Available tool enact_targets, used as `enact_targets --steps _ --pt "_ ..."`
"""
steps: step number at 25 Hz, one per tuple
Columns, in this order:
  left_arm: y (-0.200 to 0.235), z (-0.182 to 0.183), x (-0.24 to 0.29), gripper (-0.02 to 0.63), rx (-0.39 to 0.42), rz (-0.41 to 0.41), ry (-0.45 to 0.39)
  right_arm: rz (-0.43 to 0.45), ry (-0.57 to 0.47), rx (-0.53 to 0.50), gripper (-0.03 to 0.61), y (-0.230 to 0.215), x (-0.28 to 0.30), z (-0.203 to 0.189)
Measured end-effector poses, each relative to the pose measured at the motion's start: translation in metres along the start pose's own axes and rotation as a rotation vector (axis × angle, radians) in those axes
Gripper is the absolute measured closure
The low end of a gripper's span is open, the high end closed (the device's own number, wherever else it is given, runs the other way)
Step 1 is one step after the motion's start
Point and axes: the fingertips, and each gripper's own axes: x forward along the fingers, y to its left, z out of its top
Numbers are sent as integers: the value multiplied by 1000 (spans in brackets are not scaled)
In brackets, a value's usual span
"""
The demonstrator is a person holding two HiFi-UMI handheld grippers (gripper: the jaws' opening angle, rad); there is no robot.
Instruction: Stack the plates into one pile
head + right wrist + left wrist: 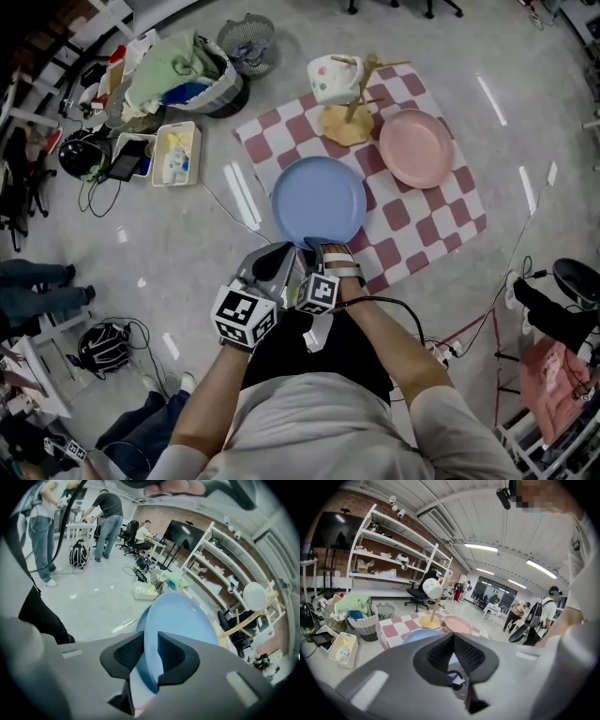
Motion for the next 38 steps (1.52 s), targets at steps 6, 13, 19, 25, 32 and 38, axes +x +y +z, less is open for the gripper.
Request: enact_targets --steps 6,13,19,25,32,38 --pt "-3 2 5 607 -5 -10 4 198 27 151 454 9 -5 -1" --pt "-18 8 13 607 16 -68 6 181 -7 174 449 12 -20 7" --pt "-28 13 15 607 29 -91 2 102 -68 232 457 3 -51 18" --pt "-60 26 27 607 71 -167 5 -22 -106 356 463 -40 -101 18" --pt "-93 38 36 607 116 -244 -15 -196 -115 424 538 -77 -148 10" --pt "-119 47 40 607 150 -306 -27 -314 -105 479 569 -97 -179 -2"
